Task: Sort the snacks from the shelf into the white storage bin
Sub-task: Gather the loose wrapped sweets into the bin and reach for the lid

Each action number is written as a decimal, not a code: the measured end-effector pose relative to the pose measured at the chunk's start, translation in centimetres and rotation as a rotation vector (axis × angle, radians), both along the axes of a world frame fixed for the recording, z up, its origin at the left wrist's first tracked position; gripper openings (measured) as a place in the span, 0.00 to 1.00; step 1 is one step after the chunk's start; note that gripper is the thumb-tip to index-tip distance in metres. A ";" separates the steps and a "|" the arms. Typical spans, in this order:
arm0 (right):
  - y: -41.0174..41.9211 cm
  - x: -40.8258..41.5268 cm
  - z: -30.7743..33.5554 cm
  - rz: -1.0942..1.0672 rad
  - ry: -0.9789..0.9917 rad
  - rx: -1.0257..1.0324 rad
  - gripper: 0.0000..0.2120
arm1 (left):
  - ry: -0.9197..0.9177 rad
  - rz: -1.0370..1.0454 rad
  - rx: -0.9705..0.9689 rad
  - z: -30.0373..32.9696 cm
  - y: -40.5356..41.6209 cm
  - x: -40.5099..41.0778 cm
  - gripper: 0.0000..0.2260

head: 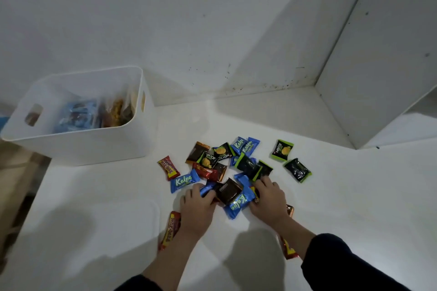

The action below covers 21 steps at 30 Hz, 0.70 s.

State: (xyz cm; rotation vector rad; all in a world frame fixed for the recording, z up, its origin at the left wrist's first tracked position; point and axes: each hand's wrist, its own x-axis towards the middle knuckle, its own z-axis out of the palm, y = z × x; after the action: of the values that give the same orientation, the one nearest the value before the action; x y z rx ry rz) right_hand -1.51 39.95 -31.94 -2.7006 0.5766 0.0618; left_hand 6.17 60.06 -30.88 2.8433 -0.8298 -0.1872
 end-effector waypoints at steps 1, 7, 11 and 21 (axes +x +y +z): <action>0.2 0.0 0.0 -0.013 0.031 0.029 0.19 | 0.005 -0.010 -0.036 0.2 0.0 0.2 0.11; 1.1 0.3 3.0 -0.168 -0.023 0.224 0.07 | 0.111 0.011 -0.430 2.2 0.9 0.8 0.06; 3.3 1.3 7.0 -0.308 -0.206 0.345 0.10 | 0.127 0.009 -0.585 4.8 2.6 1.7 0.05; 14.2 11.1 17.9 -0.114 -0.428 0.532 0.10 | -0.053 0.129 -0.842 14.7 12.1 9.7 0.03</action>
State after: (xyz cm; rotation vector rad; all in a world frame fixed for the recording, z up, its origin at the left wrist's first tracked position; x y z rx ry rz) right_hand 9.59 54.14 -14.01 -2.0744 0.4930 -0.3381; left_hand 15.91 72.13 -16.17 2.0927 -0.5450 0.2128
